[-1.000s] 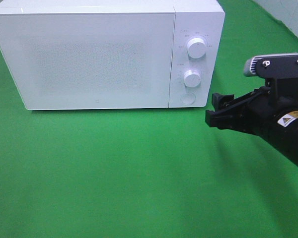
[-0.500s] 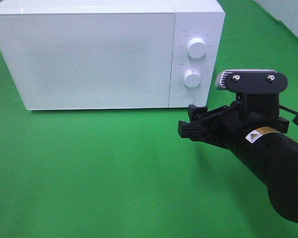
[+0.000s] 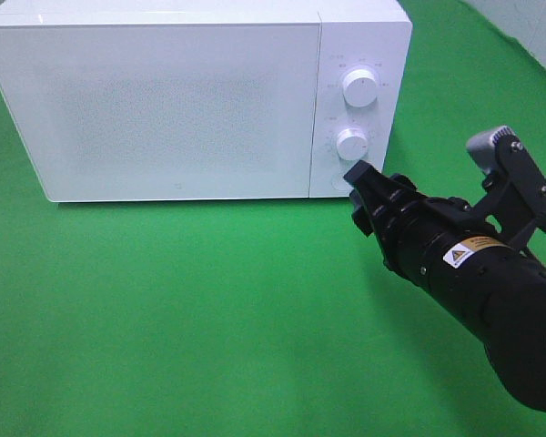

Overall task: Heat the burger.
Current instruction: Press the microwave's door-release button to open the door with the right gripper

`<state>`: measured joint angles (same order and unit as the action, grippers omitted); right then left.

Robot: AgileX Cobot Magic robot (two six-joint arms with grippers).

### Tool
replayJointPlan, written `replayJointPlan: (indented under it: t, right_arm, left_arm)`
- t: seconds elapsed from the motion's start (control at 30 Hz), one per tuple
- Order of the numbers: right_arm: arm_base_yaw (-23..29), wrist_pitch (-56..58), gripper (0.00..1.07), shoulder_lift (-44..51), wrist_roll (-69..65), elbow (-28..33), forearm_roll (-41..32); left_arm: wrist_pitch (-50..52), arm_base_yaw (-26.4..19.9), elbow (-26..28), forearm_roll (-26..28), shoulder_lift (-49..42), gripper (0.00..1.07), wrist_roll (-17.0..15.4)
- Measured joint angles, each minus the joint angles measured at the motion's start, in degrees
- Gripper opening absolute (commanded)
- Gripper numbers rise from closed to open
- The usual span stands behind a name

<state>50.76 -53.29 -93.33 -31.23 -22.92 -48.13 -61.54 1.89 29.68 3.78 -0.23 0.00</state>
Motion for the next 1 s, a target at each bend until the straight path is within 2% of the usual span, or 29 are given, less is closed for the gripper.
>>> replayJointPlan:
  t: [0.03, 0.1, 0.13, 0.17, 0.2, 0.23, 0.4, 0.63, 0.8, 1.0]
  right_arm:
    - [0.0, 0.0, 0.47, 0.0, 0.0, 0.0, 0.0]
    - [0.0, 0.0, 0.39, 0.0, -7.3, 0.0, 0.1]
    - [0.0, 0.0, 0.39, 0.0, -7.3, 0.0, 0.1]
    - [0.0, 0.0, 0.32, 0.0, -12.0, 0.0, 0.3]
    - [0.0, 0.0, 0.32, 0.0, -12.0, 0.0, 0.3]
    - [0.0, 0.0, 0.27, 0.0, -15.8, 0.0, 0.4]
    - [0.0, 0.0, 0.18, 0.0, -24.0, 0.0, 0.5]
    - [0.0, 0.0, 0.12, 0.0, -28.2, 0.0, 0.6]
    - [0.0, 0.0, 0.00, 0.0, -30.1, 0.0, 0.6]
    - [0.0, 0.0, 0.00, 0.0, -30.1, 0.0, 0.6]
  left_arm:
    - [0.0, 0.0, 0.0, 0.0, 0.0, 1.00, 0.0]
    - [0.0, 0.0, 0.0, 0.0, 0.0, 1.00, 0.0]
    - [0.0, 0.0, 0.0, 0.0, 0.0, 1.00, 0.0]
    - [0.0, 0.0, 0.0, 0.0, 0.0, 1.00, 0.0]
    - [0.0, 0.0, 0.0, 0.0, 0.0, 1.00, 0.0]
    - [0.0, 0.0, 0.0, 0.0, 0.0, 1.00, 0.0]
    - [0.0, 0.0, 0.0, 0.0, 0.0, 1.00, 0.0]
    - [0.0, 0.0, 0.0, 0.0, 0.0, 1.00, 0.0]
    - [0.0, 0.0, 0.0, 0.0, 0.0, 1.00, 0.0]
    - [0.0, 0.0, 0.0, 0.0, 0.0, 1.00, 0.0]
